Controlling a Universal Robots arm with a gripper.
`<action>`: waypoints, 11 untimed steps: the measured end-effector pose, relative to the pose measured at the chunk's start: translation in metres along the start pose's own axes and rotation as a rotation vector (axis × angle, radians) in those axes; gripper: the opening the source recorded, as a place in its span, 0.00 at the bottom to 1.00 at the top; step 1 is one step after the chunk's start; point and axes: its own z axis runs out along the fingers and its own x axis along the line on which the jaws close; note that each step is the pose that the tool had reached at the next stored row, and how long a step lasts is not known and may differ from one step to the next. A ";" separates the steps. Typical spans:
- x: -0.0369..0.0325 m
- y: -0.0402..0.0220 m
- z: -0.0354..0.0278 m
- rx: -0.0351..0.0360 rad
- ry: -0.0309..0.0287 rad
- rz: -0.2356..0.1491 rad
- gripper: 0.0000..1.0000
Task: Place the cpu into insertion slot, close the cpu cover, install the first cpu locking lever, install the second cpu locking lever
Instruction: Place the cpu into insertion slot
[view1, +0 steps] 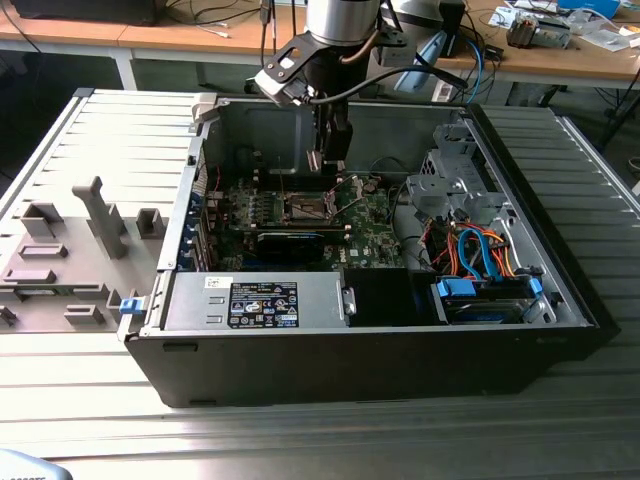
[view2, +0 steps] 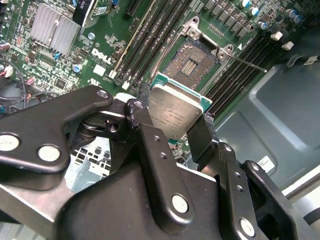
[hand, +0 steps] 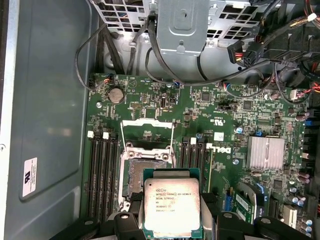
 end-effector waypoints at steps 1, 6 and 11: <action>0.0000 0.0000 0.0001 0.0000 0.0000 0.002 0.54; 0.0000 0.0000 0.0003 0.0000 0.0001 0.010 0.54; 0.0000 0.0000 0.0005 -0.0001 0.0001 0.016 0.54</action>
